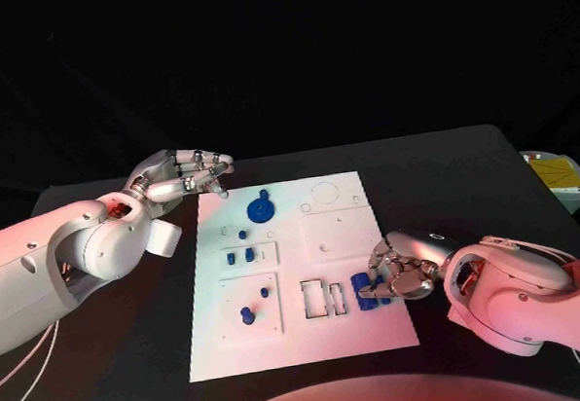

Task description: Assemble the parts on the task board

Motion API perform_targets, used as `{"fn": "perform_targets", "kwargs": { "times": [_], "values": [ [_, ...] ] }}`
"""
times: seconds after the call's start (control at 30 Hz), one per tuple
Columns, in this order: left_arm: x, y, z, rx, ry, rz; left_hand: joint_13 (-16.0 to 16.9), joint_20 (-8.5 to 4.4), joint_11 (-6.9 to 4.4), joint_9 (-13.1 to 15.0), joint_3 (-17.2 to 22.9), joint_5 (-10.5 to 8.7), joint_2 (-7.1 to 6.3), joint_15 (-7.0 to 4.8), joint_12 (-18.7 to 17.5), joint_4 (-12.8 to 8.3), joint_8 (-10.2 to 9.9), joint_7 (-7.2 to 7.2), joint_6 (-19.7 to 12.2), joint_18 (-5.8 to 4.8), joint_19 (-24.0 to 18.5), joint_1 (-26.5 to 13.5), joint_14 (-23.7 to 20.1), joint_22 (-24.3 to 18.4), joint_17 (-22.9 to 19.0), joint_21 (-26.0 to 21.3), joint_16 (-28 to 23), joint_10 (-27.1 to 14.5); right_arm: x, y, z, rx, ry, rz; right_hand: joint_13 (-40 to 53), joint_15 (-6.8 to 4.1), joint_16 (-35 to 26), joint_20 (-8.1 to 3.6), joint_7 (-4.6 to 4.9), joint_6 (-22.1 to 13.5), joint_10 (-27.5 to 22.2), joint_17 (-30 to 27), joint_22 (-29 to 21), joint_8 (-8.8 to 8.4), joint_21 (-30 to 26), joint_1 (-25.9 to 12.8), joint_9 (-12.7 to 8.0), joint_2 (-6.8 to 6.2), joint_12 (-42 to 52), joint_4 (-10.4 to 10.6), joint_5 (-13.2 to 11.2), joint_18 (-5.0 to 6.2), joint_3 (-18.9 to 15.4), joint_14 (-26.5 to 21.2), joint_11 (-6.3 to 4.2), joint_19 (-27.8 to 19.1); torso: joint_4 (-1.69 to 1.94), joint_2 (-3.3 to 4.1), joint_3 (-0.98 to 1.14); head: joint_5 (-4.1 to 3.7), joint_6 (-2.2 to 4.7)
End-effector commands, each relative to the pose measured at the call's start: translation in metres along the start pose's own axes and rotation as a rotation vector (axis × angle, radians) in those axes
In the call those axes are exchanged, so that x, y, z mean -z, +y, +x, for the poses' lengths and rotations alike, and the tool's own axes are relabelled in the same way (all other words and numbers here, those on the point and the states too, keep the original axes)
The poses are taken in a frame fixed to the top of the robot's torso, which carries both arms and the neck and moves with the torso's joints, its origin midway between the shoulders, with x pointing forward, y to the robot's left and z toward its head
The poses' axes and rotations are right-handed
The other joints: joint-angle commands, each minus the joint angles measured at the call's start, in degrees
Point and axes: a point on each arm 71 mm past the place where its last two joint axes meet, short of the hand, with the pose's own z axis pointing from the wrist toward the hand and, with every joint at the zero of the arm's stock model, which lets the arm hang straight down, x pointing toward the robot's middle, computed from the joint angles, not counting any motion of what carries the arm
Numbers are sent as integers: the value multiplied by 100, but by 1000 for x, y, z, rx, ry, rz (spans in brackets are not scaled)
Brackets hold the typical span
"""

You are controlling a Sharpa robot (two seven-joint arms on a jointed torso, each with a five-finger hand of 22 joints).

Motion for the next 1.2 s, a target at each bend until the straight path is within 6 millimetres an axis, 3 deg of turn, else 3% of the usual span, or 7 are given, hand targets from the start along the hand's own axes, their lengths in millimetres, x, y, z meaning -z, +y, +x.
{"fn": "perform_targets", "kwargs": {
  "times": [0.03,0.63,0.83,0.97,1.1,1.2],
  "values": [
    [0,-2,2,14,19,15,0,2,-20,-4,-49,-32,19,-7,26,-2,22,6,-11,74,52,-45,-47,-12,-1,-35,33,-3,-2,-1,4,35,13,19,10,-30,19,-57,-15,-31,26,5,1357,38,13,12,7,45,22,3,20,-102,-52,327,-1,418,4,0,6,2,-12],
    [1,-1,1,16,17,12,0,2,-18,-4,-52,-30,30,-6,31,-3,29,10,-5,74,62,-36,-49,-21,-2,-46,34,-6,-13,4,21,68,43,16,151,-47,42,-68,-40,15,102,54,1362,85,33,129,48,141,117,-13,39,-106,-218,333,-23,423,-3,3,-2,37,-51],
    [2,-1,0,16,18,9,0,1,-17,-4,-53,-29,33,-6,32,-4,30,11,-3,74,65,-32,-50,-24,-2,-50,35,-7,-13,5,23,53,35,16,247,-65,59,-84,-61,62,152,88,1364,105,40,426,64,282,171,-21,306,-107,-224,338,-44,424,0,-2,-5,54,-59],
    [2,-1,0,17,19,8,0,1,-17,-4,-53,-29,33,-6,32,-4,30,11,-3,74,65,-32,-50,-24,-2,-50,35,-7,-12,7,22,22,5,12,439,-102,89,-114,-116,208,290,156,1393,135,150,561,58,395,321,-8,788,-128,-190,351,-93,460,2,-3,-6,58,-62],
    [2,-1,0,17,19,6,-1,1,-15,-4,-51,-26,44,-6,35,-8,34,15,-1,74,72,-19,-52,-31,-2,-57,36,-10,-9,10,19,-20,-29,0,538,-134,111,-138,-161,297,364,208,1407,158,204,628,57,462,401,-11,934,-139,-137,361,-132,478,1,-9,-6,71,-60],
    [2,-1,0,17,19,5,-1,1,-15,-4,-51,-26,44,-6,35,-8,34,15,-1,74,72,-19,-52,-31,-2,-57,36,-10,-6,15,16,-43,-38,-12,537,-143,114,-147,-172,325,367,214,1402,165,187,624,57,493,396,-2,973,-136,-120,362,-143,473,-2,-9,-6,137,-48]
  ]
}}
